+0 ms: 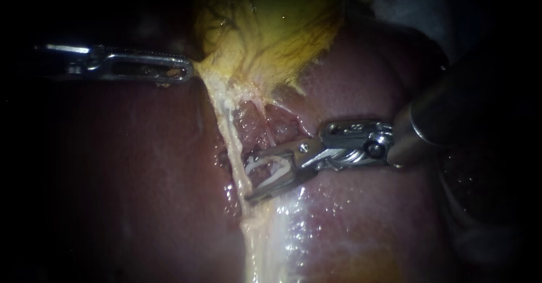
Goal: Clipping first clip left tube
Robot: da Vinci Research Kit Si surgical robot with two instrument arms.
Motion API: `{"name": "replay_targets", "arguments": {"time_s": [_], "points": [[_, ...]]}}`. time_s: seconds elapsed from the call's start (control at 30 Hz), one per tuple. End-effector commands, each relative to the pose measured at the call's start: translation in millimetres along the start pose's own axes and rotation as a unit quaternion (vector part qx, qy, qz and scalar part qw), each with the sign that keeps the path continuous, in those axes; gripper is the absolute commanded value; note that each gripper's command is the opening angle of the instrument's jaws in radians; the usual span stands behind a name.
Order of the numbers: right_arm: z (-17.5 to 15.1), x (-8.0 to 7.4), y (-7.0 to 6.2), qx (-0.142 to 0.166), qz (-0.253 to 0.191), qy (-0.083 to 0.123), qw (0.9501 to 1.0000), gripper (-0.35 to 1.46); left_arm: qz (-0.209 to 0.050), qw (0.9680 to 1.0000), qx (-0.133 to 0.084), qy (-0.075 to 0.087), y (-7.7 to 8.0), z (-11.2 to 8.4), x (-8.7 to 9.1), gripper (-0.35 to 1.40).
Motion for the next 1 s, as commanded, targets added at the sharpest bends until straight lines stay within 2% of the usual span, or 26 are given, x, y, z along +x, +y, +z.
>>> {"name": "replay_targets", "arguments": {"time_s": [0.03, 0.3, 0.53, 0.73, 0.83, 1.0], "points": [[0.2, 0.0, 0.0, 0.009, 0.009, 0.007, 0.9999, 0.60, 0.000, 1.0000, 0.000, 0.000, 0.0, 0.0, 0.0, -0.35], [0.6, -0.4, 0.6, 0.069, 0.045, 0.040, 0.9958, 0.60, 0.000, 1.0000, 0.000, 0.000, 0.0, 0.0, 0.0, -0.35], [1.1, -0.4, 0.8, 0.125, 0.074, 0.072, 0.9869, 0.60, 0.000, 1.0000, 0.000, 0.000, 0.0, 0.0, 0.0, -0.35], [1.7, -0.2, 0.2, 0.159, 0.078, 0.086, 0.9805, 0.60, 0.000, 1.0000, 0.000, 0.000, 0.0, 0.0, 0.0, -0.35], [2.1, -0.1, -0.3, 0.179, 0.079, 0.097, 0.9760, 0.60, 0.000, 1.0000, 0.000, 0.000, 0.0, 0.0, -0.1, -0.35], [2.8, 0.0, -1.6, 0.219, 0.090, 0.117, 0.9643, 0.59, 0.000, 1.0000, 0.000, 0.000, 0.0, 0.0, -0.1, -0.35]]}}
